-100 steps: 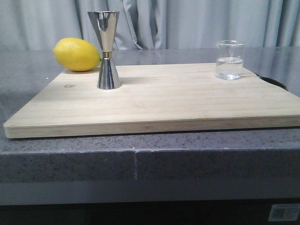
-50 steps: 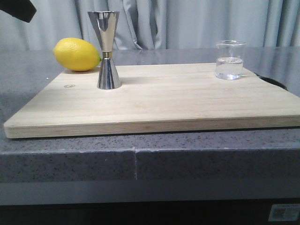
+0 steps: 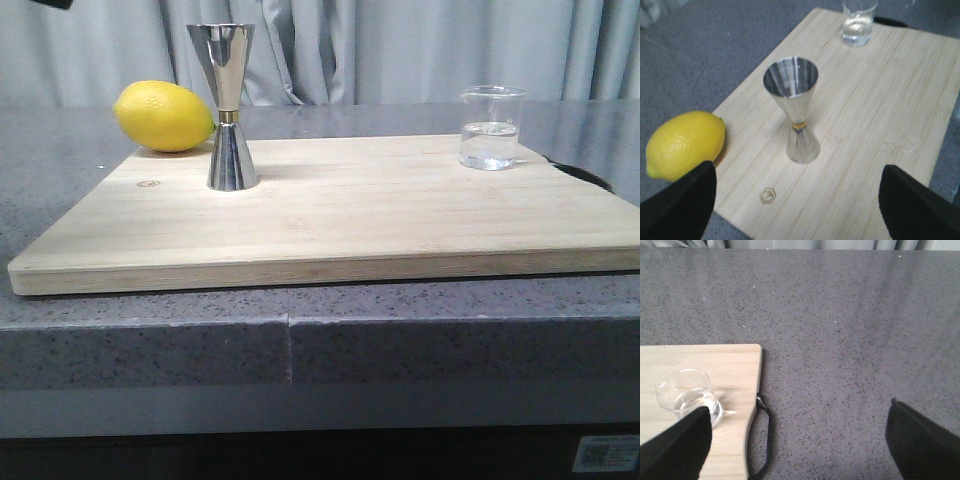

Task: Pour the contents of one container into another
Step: 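Move the left gripper toward the steel jigger and open around it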

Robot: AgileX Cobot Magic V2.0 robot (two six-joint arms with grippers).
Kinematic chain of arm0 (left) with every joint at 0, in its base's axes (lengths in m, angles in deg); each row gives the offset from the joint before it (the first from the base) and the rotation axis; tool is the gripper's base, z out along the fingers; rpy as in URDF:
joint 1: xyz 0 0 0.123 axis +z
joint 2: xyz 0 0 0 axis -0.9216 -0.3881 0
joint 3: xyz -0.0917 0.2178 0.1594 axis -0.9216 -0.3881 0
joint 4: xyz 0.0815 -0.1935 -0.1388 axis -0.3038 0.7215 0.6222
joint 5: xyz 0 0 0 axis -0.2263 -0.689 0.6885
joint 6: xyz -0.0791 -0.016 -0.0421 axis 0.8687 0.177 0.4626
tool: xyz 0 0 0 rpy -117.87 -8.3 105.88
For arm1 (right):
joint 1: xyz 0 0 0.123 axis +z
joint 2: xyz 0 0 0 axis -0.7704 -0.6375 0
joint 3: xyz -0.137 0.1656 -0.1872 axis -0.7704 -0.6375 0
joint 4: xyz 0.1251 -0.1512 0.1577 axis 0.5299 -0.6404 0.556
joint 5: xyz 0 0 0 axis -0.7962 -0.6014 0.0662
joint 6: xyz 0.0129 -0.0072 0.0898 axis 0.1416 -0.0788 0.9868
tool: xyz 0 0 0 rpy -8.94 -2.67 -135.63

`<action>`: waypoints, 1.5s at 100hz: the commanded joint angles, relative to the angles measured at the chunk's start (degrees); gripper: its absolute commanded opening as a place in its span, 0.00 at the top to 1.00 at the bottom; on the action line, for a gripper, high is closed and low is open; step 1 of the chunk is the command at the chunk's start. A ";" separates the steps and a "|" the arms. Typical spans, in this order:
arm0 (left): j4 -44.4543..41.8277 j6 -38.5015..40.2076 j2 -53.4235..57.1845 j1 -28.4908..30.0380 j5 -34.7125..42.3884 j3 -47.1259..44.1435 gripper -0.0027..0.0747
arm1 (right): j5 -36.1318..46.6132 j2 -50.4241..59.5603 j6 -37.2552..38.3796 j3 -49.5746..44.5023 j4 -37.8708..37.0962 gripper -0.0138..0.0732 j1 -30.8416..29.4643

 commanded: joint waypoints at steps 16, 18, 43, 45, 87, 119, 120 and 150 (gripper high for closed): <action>20.64 -12.96 -5.78 7.22 -15.51 -0.93 0.23 | 3.14 0.64 -0.33 2.08 -0.57 0.11 -0.09; 20.80 -13.26 -6.38 7.22 -15.99 -0.93 0.23 | 3.03 0.64 -0.33 2.08 -0.57 0.11 -0.09; 23.80 -21.04 -16.30 3.40 -17.73 -0.93 0.23 | 2.36 0.64 -0.33 2.08 -0.57 0.11 -0.09; 24.04 -21.76 -16.99 3.01 -17.73 -0.93 0.23 | 2.36 0.64 -0.33 2.08 -0.57 0.11 -0.09; 30.00 -32.39 -26.98 -1.65 -17.26 -0.71 0.23 | 2.32 0.64 -0.33 2.08 -0.57 0.11 -0.09; 33.40 -33.86 -28.31 -2.90 -15.70 2.19 0.23 | 3.98 0.64 -0.33 2.08 -0.57 0.11 -0.09; 33.40 -33.86 -28.31 -3.13 -15.39 2.47 0.23 | 4.09 0.64 -0.33 2.08 -0.57 0.11 -0.09; 34.26 -33.86 -28.31 -8.78 -6.13 5.48 0.23 | 4.08 0.64 -0.33 2.08 -0.57 0.11 -0.09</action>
